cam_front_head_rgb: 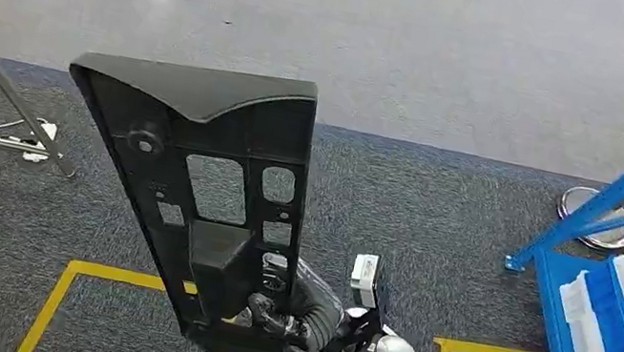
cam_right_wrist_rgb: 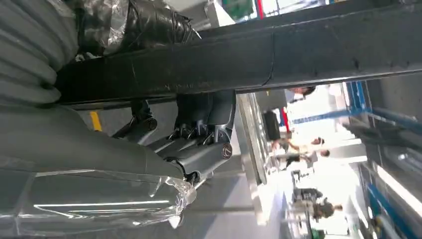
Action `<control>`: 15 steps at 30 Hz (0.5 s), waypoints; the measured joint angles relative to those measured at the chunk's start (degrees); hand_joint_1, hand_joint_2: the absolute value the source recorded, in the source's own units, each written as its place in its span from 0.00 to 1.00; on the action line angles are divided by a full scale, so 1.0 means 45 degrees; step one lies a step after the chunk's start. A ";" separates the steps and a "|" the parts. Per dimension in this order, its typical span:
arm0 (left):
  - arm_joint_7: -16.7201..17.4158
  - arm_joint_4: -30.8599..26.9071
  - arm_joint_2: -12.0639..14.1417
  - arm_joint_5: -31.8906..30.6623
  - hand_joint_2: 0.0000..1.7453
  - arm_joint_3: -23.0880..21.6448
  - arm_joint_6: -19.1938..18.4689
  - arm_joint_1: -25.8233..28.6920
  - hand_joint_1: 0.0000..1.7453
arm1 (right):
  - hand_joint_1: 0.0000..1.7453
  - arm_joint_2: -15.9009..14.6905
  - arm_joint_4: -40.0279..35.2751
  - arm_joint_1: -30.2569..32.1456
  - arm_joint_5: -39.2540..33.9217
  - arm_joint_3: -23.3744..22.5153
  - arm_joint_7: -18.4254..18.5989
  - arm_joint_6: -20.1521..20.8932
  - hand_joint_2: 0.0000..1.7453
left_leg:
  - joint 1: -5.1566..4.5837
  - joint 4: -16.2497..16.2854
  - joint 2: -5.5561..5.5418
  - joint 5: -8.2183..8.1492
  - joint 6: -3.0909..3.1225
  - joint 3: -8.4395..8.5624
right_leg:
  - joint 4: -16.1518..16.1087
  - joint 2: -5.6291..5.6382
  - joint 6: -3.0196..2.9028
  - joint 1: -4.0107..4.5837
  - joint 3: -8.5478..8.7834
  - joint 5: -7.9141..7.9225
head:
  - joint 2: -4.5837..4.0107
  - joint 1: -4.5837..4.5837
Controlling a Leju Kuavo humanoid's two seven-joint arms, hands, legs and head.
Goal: Take the parts from the cabinet and place them on the table.
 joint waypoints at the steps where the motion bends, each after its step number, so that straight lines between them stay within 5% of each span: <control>1: 0.0000 -0.0010 0.0000 0.0000 1.00 0.0024 -0.0015 0.0002 0.00 | 1.00 -0.0005 0.0024 -0.0029 0.0000 0.0000 -0.0005 0.0005 1.00 | 0.0024 0.0102 -0.0122 -0.0077 -0.0054 -0.0039 | -0.0910 0.0474 -0.0017 -0.0042 0.0330 0.0269 | 0.0000 0.0005; 2: 0.0000 -0.0015 0.0000 0.0000 1.00 0.0039 -0.0015 -0.0019 0.00 | 1.00 0.0005 0.0059 -0.0040 0.0000 0.0000 -0.0010 0.0010 1.00 | -0.0039 0.0230 -0.0252 -0.0129 -0.0142 -0.0134 | -0.1031 0.0704 0.0044 -0.0005 0.0439 0.0121 | 0.0000 0.0005; 6: 0.0005 -0.0010 0.0063 0.0000 1.00 0.0097 -0.0010 0.0020 0.00 | 1.00 0.0073 0.0102 -0.0115 0.0000 0.0000 -0.0015 0.0015 1.00 | 0.0069 0.0131 -0.0547 -0.0108 -0.0429 -0.0243 | -0.1165 0.0244 -0.0220 -0.0008 0.0515 0.0215 | 0.0000 -0.0005; 8: 0.0000 -0.0015 0.0083 -0.0053 1.00 0.0102 0.0024 0.0009 0.00 | 1.00 0.0136 0.0112 -0.0143 -0.0005 0.0000 -0.0034 0.0020 1.00 | 0.0018 0.0857 0.0668 -0.0557 -0.0547 -0.0499 | -0.1307 -0.0017 -0.0397 0.0015 0.0661 0.0223 | 0.0000 -0.0024; 11: -0.0029 -0.0010 0.0073 -0.0107 1.00 0.0112 0.0025 -0.0015 0.00 | 1.00 0.0131 0.0194 -0.0129 0.0019 0.0000 -0.0068 0.0073 1.00 | 0.0131 0.3616 0.1015 -0.1752 -0.0713 -0.1966 | -0.1302 -0.0514 -0.0464 0.0084 0.0685 0.0149 | 0.0000 -0.0019; 13: -0.0039 -0.0010 0.0073 -0.0150 1.00 0.0117 0.0029 0.0034 0.00 | 1.00 0.0136 0.0267 -0.0128 0.0034 0.0000 -0.0092 0.0141 1.00 | 0.0161 0.3669 0.1056 -0.1404 -0.0742 -0.2076 | -0.1299 -0.0808 -0.0449 0.0107 0.0714 0.0101 | 0.0000 -0.0024; 15: -0.0039 -0.0010 0.0073 -0.0199 1.00 0.0122 0.0024 0.0054 0.00 | 1.00 0.0141 0.0292 -0.0134 0.0049 0.0000 -0.0112 0.0175 1.00 | 0.0145 0.1651 0.1240 -0.0300 -0.0650 -0.1025 | -0.1299 -0.1093 -0.0412 0.0123 0.0836 0.0019 | 0.0000 -0.0024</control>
